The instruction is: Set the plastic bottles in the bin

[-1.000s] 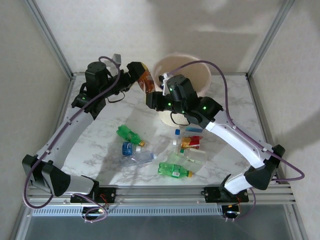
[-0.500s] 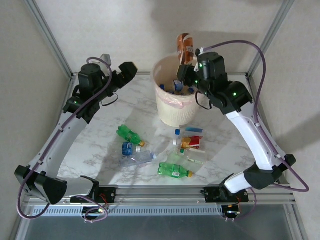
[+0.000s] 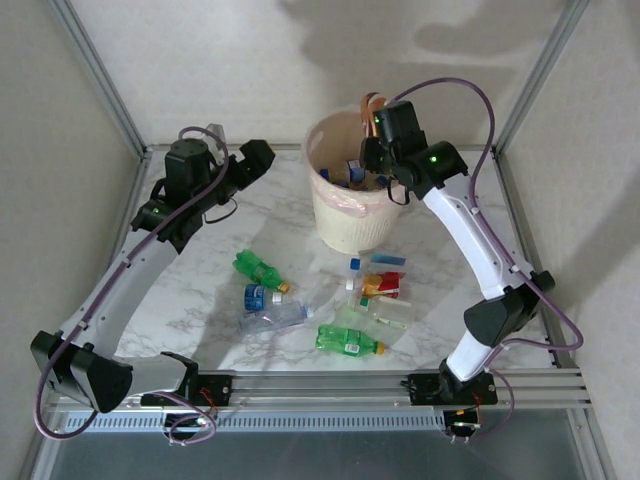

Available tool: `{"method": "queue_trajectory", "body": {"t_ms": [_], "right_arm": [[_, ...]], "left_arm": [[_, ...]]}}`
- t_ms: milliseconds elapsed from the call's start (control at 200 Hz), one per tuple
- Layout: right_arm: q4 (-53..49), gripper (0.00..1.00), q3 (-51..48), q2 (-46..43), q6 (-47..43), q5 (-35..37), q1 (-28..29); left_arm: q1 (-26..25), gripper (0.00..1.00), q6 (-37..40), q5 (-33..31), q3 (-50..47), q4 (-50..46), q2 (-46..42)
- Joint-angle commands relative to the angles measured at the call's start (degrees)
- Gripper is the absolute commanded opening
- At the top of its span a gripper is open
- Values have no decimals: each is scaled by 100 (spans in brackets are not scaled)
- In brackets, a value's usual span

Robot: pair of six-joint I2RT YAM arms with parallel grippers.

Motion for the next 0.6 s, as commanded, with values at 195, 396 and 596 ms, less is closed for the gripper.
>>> {"method": "queue_trajectory", "body": {"t_ms": [195, 396, 596], "right_arm": [[67, 75, -258, -296, 22, 432, -96], [131, 74, -351, -907, 106, 72, -53], [93, 74, -1248, -1895, 232, -7, 427]], "left_arm": [[-36, 94, 126, -126, -153, 29, -101], [-36, 92, 87, -285, -229, -4, -144], [-4, 90, -42, -458, -411, -67, -188]]}}
